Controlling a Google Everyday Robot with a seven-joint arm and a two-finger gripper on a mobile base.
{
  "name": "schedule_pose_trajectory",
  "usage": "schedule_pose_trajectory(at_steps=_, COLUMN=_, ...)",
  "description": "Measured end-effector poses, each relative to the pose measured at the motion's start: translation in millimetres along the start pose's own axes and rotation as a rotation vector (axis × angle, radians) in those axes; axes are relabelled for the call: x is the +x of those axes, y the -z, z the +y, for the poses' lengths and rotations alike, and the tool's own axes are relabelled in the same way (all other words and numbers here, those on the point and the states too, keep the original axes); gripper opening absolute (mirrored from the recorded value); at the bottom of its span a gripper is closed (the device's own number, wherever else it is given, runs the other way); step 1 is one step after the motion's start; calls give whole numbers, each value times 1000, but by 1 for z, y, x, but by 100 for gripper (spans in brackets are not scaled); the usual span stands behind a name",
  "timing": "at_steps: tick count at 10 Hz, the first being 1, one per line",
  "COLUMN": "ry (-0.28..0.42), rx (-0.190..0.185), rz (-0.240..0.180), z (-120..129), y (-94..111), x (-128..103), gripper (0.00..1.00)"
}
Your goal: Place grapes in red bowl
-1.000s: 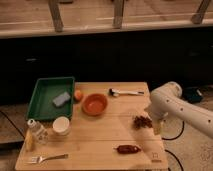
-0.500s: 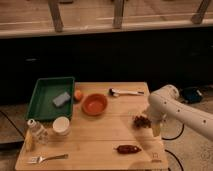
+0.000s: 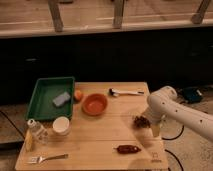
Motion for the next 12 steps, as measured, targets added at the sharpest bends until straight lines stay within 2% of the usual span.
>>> schedule_pose_trajectory(at_steps=3, ry=8, rx=-7, rz=-5, z=-3, y=-7, x=1, gripper=80)
schedule_pose_trajectory(at_steps=5, ry=14, rx=-13, rz=-8, z=-4, y=-11, x=2, gripper=75)
schedule_pose_trajectory(at_steps=8, ry=28, rx=-23, rz=-10, z=-5, y=-17, x=2, gripper=75)
schedule_pose_trajectory(at_steps=10, ry=32, rx=-28, rz=-10, z=-6, y=-19, x=2, gripper=67)
schedule_pose_trajectory(at_steps=12, ry=36, rx=-32, rz=-13, z=-6, y=-21, x=1, gripper=66)
